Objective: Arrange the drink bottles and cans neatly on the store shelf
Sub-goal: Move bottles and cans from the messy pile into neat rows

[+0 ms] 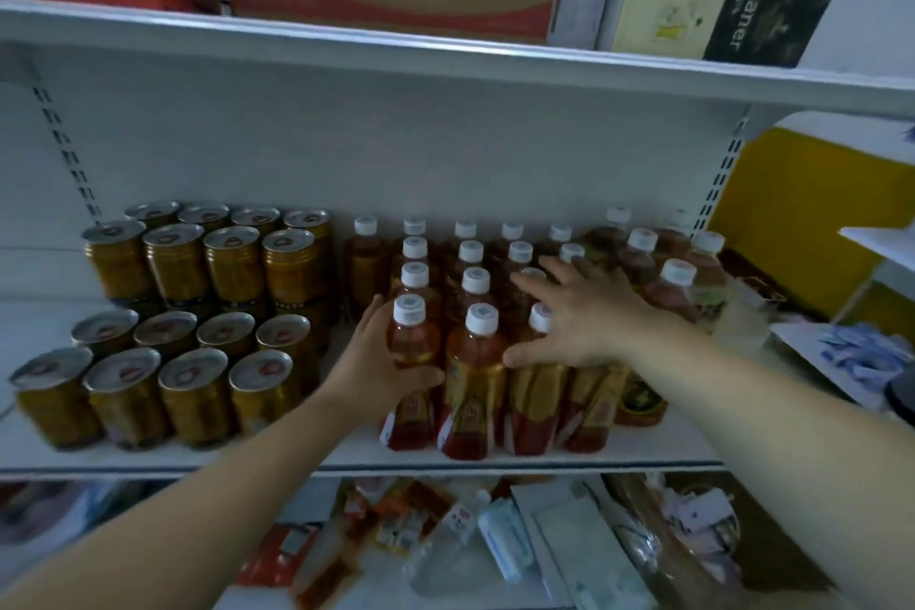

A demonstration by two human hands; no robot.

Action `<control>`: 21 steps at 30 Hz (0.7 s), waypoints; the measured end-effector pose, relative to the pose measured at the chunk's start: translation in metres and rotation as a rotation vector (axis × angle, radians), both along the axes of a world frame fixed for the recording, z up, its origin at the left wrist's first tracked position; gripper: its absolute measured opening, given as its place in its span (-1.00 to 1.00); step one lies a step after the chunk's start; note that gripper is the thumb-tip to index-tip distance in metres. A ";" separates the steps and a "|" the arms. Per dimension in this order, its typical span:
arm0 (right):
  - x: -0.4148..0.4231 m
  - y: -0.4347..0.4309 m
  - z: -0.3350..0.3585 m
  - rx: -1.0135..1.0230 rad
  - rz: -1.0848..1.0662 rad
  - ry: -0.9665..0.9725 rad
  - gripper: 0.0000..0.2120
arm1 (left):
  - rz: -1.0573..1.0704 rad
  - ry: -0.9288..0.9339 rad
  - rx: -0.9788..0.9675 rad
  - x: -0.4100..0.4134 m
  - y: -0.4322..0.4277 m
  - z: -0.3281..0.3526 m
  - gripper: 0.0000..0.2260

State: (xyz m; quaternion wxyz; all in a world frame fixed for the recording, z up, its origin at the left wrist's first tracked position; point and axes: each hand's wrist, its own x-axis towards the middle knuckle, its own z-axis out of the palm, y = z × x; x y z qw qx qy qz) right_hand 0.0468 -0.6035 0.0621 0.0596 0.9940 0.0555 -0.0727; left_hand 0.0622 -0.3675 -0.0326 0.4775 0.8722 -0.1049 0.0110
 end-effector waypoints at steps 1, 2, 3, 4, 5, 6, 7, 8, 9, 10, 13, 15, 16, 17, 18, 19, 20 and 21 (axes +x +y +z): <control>0.003 -0.007 -0.002 0.008 0.019 0.013 0.04 | 0.027 0.016 0.014 -0.001 -0.001 -0.001 -0.15; 0.005 -0.012 -0.005 0.029 0.025 0.008 0.05 | 0.053 0.025 0.023 -0.005 -0.003 0.002 -0.13; 0.005 -0.013 -0.009 0.055 0.022 -0.008 0.04 | 0.085 0.028 0.036 -0.009 -0.006 0.003 -0.11; 0.004 -0.011 -0.013 0.078 0.012 -0.028 0.02 | 0.113 0.022 0.043 -0.012 -0.008 0.004 -0.08; 0.003 -0.010 -0.015 0.094 0.004 -0.047 0.00 | 0.139 -0.004 0.049 -0.019 -0.012 0.008 -0.02; 0.002 -0.008 -0.016 0.103 0.004 -0.061 0.00 | 0.170 -0.024 0.049 -0.024 -0.015 0.007 0.05; 0.001 -0.008 -0.017 0.105 0.010 -0.075 -0.01 | 0.192 -0.044 0.053 -0.029 -0.018 0.006 0.11; 0.001 -0.009 -0.017 0.105 0.018 -0.087 0.00 | 0.209 -0.065 0.057 -0.034 -0.022 0.004 0.14; 0.000 -0.009 -0.016 0.105 0.027 -0.090 0.01 | 0.228 -0.077 0.056 -0.037 -0.025 0.003 0.14; 0.001 -0.011 -0.015 0.107 0.034 -0.078 0.02 | 0.251 -0.083 0.045 -0.038 -0.027 0.002 0.12; 0.002 -0.016 -0.009 0.112 0.065 0.020 0.09 | 0.295 -0.088 0.029 -0.038 -0.032 -0.001 0.03; 0.002 -0.017 -0.008 0.117 0.068 0.026 0.09 | 0.304 -0.124 0.038 -0.040 -0.033 -0.006 0.06; 0.002 -0.016 -0.010 0.115 0.068 0.004 0.07 | 0.312 -0.128 0.043 -0.042 -0.033 -0.007 0.08; 0.001 -0.015 -0.012 0.114 0.069 -0.019 0.06 | 0.320 -0.121 0.036 -0.044 -0.034 -0.008 0.09; 0.001 -0.014 -0.014 0.117 0.071 -0.037 0.05 | 0.325 -0.110 0.026 -0.045 -0.035 -0.007 0.08; 0.001 -0.012 -0.015 0.121 0.075 -0.049 0.04 | 0.322 -0.098 0.030 -0.045 -0.036 -0.005 0.07; 0.001 -0.013 -0.015 0.119 0.083 -0.051 0.04 | 0.307 -0.085 0.051 -0.044 -0.036 0.000 0.05; 0.001 -0.014 -0.013 0.112 0.094 -0.039 0.05 | 0.289 -0.062 0.065 -0.043 -0.035 0.003 0.02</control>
